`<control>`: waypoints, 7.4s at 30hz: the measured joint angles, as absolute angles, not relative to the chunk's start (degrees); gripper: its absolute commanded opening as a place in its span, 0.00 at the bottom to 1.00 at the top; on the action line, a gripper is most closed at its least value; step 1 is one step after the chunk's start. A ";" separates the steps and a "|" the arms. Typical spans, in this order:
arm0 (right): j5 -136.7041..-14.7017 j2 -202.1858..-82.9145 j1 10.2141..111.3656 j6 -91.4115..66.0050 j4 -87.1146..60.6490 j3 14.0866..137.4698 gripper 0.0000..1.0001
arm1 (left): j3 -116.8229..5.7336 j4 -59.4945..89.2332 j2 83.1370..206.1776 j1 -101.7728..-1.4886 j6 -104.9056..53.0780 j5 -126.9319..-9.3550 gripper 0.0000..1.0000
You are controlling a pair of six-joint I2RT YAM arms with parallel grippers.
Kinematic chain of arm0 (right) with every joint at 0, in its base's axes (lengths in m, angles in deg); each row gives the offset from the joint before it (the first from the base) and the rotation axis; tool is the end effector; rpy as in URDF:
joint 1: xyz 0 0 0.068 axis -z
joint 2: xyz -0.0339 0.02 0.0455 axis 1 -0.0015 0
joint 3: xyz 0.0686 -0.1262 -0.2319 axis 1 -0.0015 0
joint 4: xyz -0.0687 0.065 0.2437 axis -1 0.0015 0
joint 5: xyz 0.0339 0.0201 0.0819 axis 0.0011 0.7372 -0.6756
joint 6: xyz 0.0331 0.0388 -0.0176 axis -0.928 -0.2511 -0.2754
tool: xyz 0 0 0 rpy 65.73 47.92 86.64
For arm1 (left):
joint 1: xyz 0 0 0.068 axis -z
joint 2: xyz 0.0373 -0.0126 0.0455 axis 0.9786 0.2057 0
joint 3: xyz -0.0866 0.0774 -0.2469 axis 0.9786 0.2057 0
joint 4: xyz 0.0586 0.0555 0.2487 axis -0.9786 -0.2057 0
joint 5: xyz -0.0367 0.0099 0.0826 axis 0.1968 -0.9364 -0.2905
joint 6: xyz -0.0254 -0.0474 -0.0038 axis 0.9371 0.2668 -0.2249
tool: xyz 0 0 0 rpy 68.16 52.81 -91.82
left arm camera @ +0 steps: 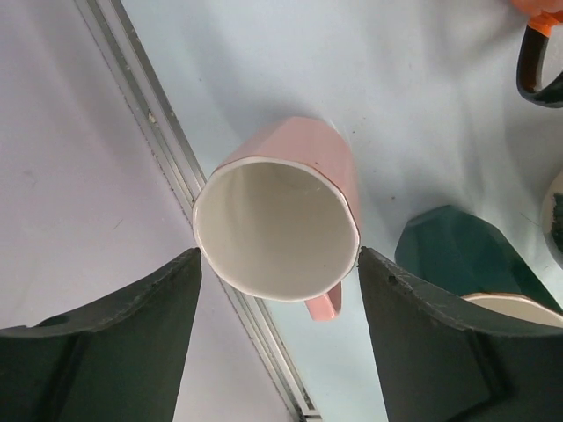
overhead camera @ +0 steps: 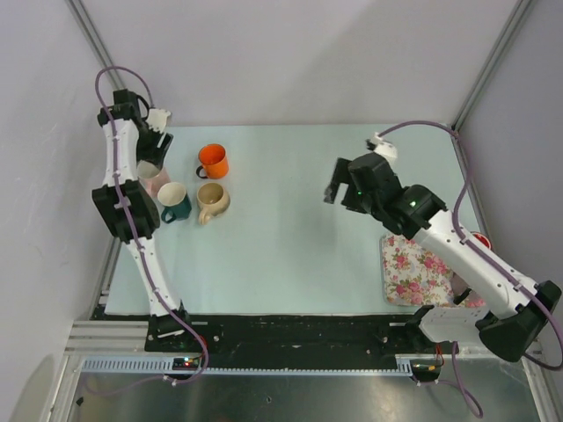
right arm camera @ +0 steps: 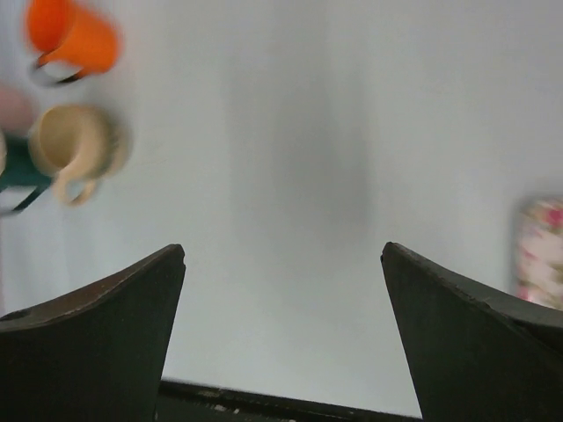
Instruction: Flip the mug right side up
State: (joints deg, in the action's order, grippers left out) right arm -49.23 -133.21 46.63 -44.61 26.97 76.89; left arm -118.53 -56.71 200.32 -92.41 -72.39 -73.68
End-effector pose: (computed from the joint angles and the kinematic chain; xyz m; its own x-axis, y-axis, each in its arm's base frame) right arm 0.1996 0.1722 0.3823 -0.6189 0.2305 -0.7509 -0.0912 0.9284 0.3602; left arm 0.4649 0.1165 0.2903 -0.8527 0.3726 -0.3663 0.3177 0.9263 0.2027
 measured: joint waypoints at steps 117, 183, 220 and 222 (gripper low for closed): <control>-51.51 -107.05 72.22 -45.26 25.04 60.81 0.00 | -105.02 -57.89 162.07 -73.66 -52.80 -33.42 0.99; -73.21 -148.91 46.89 -50.27 9.20 84.39 0.99 | -86.53 -57.82 154.92 -93.13 -68.28 -78.12 0.00; -51.37 -131.12 65.14 -45.83 33.22 79.28 0.99 | -72.69 -48.55 181.61 -98.16 -70.84 -71.74 0.49; -47.99 -129.76 69.23 -46.93 36.50 77.86 1.00 | -72.69 -48.27 181.52 -98.32 -70.55 -71.72 0.55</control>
